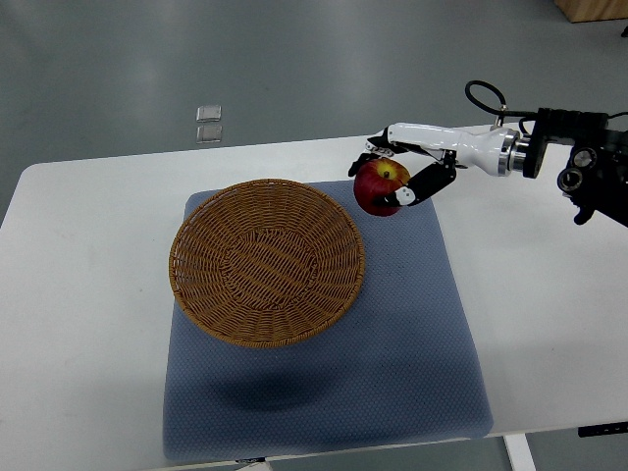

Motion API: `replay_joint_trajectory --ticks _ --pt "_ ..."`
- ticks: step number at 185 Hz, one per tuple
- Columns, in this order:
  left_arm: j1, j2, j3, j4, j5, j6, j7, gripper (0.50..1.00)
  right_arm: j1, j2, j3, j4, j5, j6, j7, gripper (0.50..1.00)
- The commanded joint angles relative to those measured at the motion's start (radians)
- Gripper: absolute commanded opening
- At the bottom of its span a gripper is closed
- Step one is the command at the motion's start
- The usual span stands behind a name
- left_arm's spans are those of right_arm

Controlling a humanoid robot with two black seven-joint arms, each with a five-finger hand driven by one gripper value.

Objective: Place red apple in basket with right hand
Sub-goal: 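Carry the held apple over the wicker basket with the right hand, then lower the apple into the basket and open the right hand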

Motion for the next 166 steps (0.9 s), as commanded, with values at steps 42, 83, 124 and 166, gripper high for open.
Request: replay_joint_trajectory --ticks 42,83,124,166 --pt "-0.002 0.0 0.005 -0.001 0.0 0.0 0.001 1.0 0.086 0.314 -0.089 -0.181 -0.024 -0.001 -0.002 0.652" --pt "-0.008 0.0 0.006 -0.001 0.0 0.0 0.001 1.0 0.11 0.46 -0.135 -0.3 -0.027 -0.007 -0.002 0.668" --pt "-0.008 0.0 0.006 -0.001 0.0 -0.002 0.001 1.0 0.106 0.498 -0.222 -0.337 -0.048 -0.012 -0.002 0.682" --pt "-0.009 0.0 0.006 -0.001 0.0 -0.002 0.0 1.0 0.089 0.498 -0.244 -0.374 -0.048 -0.02 -0.003 0.725"
